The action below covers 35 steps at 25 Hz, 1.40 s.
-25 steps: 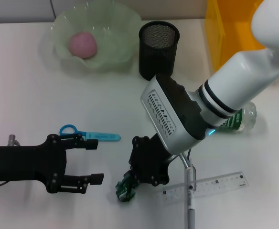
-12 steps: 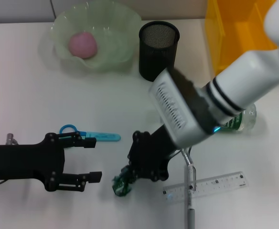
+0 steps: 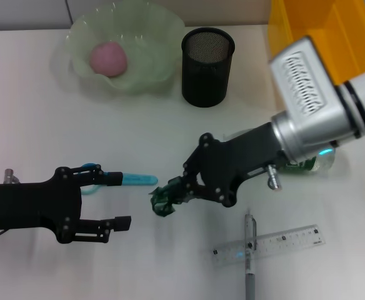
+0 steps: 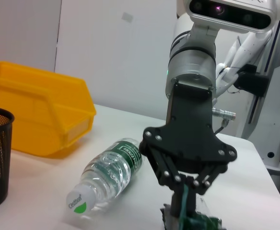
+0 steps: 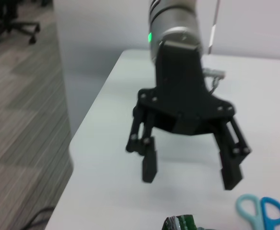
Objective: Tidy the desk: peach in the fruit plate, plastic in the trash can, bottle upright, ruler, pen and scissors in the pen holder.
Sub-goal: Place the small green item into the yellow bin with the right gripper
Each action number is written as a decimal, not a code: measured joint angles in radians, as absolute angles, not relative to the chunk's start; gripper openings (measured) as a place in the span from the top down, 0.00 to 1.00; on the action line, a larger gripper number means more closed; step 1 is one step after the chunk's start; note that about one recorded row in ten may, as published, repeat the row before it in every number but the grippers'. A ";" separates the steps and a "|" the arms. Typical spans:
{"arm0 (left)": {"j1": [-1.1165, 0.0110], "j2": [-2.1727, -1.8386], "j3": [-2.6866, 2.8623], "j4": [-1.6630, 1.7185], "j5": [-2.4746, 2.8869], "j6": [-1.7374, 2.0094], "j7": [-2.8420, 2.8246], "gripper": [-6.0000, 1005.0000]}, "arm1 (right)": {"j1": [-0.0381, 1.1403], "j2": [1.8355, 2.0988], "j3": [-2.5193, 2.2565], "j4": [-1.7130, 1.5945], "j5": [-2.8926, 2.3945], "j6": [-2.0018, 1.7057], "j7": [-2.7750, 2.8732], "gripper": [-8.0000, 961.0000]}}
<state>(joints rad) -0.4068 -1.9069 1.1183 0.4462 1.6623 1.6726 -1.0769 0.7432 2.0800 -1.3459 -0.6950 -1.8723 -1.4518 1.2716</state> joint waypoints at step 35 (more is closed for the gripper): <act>-0.378 -1.994 0.969 0.442 1.655 1.670 -1.037 0.17 | 0.566 2.082 -0.731 -0.240 -1.721 -1.623 0.774 0.99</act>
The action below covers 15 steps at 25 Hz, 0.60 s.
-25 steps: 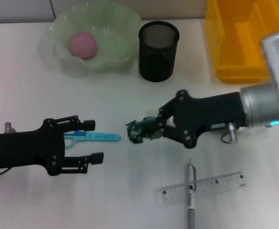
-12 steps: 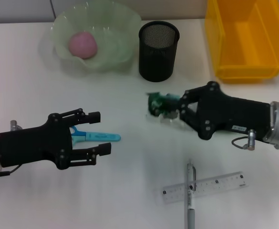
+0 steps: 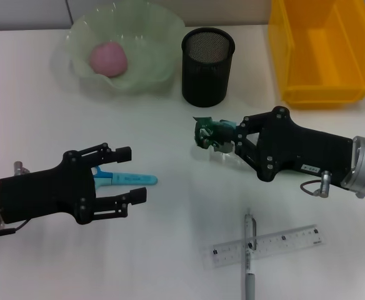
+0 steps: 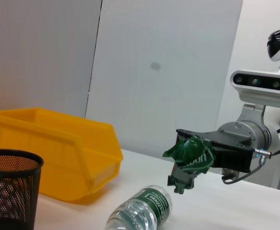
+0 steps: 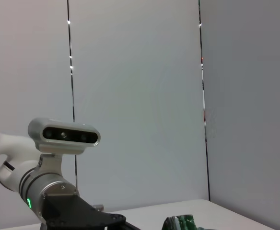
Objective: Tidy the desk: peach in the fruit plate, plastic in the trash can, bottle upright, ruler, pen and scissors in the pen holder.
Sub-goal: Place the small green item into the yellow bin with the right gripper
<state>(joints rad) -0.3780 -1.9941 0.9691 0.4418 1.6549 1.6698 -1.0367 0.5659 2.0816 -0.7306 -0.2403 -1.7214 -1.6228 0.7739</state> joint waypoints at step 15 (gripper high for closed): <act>-0.371 -1.998 0.966 0.442 1.654 1.672 -1.026 0.17 | 0.566 2.083 -0.714 -0.238 -1.708 -1.614 0.765 0.99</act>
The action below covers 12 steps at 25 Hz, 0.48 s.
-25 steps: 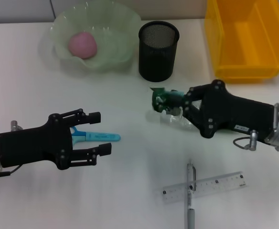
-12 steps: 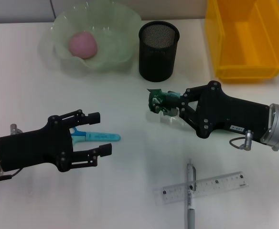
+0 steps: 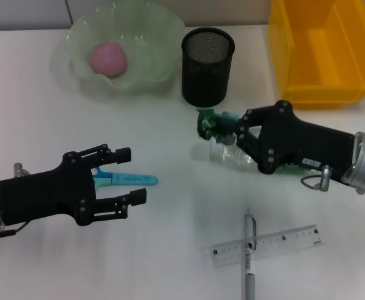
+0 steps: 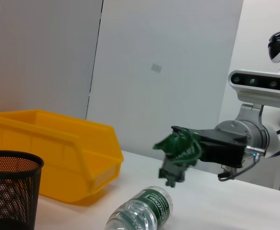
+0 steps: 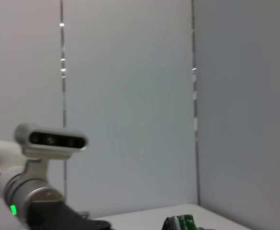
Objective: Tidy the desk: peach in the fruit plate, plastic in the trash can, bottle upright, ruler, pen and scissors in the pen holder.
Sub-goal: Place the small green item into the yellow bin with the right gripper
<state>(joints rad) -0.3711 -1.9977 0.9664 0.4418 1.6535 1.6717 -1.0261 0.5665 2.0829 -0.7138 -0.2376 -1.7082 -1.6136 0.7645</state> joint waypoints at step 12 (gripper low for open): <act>-0.371 -2.000 0.965 0.442 1.653 1.674 -1.026 0.17 | 0.559 2.088 -0.690 -0.119 -1.287 -1.411 0.595 0.99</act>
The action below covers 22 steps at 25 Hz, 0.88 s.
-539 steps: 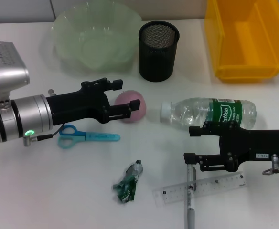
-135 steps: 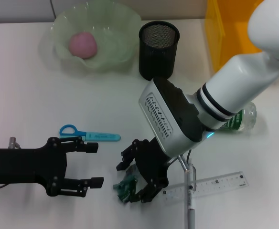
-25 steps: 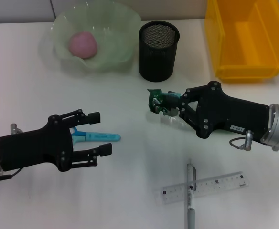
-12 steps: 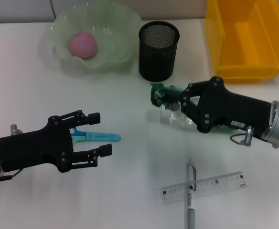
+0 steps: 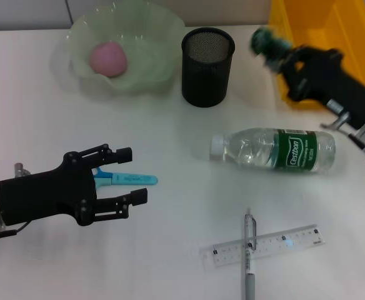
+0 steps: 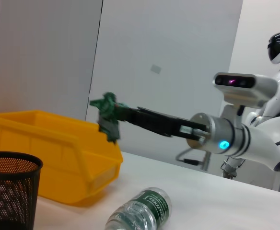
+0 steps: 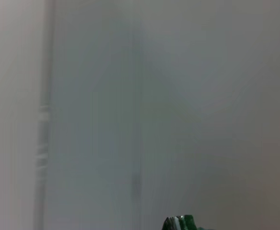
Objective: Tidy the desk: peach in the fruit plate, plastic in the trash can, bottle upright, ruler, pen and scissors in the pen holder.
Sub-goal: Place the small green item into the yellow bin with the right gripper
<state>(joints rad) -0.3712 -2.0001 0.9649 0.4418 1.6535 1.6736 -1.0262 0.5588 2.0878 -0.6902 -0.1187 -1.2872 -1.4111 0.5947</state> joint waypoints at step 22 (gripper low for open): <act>-0.368 -2.003 0.953 0.442 1.654 1.677 -1.029 0.18 | 0.602 2.089 -0.689 -0.078 -0.883 -1.148 0.488 0.95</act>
<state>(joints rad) -0.3681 -2.0033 0.9534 0.4417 1.6536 1.6767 -1.0287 0.6022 2.0894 -0.6887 -0.0781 -0.8825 -1.1483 0.4882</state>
